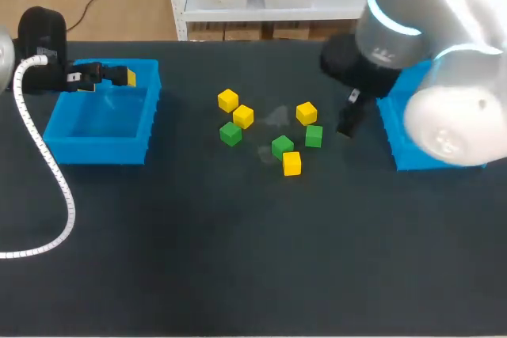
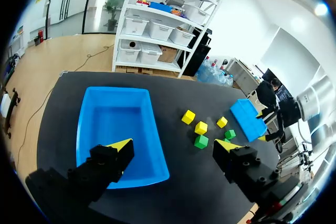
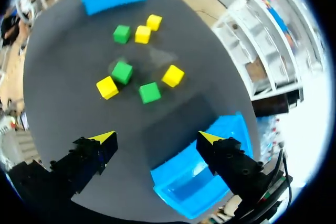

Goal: Put the green cubes in the right bin and the yellow cubes in the left bin.

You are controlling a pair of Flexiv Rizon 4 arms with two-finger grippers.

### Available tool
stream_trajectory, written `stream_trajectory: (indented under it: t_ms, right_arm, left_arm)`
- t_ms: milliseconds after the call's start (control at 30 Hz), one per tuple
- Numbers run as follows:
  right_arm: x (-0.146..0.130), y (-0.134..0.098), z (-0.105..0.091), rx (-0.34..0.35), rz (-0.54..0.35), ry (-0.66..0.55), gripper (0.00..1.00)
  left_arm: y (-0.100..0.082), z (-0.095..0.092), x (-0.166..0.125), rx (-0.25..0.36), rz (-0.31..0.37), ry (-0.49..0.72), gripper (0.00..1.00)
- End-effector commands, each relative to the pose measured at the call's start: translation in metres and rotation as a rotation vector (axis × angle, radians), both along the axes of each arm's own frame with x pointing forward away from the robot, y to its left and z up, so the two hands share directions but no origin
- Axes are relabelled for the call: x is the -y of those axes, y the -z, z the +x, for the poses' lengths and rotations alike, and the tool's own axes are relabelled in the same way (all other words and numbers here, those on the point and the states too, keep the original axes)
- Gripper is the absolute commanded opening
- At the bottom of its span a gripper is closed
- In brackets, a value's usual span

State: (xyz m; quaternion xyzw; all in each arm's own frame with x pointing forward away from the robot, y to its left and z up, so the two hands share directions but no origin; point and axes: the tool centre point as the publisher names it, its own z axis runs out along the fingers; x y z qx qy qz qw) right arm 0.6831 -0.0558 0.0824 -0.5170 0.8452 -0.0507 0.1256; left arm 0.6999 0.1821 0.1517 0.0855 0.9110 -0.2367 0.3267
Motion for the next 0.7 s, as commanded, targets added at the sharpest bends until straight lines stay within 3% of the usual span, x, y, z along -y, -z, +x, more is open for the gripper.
stream_trajectory:
  t_ms: [33,333,700]
  right_arm:
    - [-0.015,0.013,0.008,-0.069,-0.183,-0.079,1.00]
    - [-0.027,0.040,0.013,-0.090,-0.239,-0.092,1.00]
    - [-0.030,0.054,0.022,-0.100,-0.209,-0.061,1.00]
  left_arm:
    - [0.002,0.000,-0.002,0.007,-0.010,0.007,1.00]
    - [0.002,0.000,-0.002,0.007,-0.010,0.007,1.00]
    - [0.002,0.000,-0.002,0.007,-0.010,0.007,1.00]
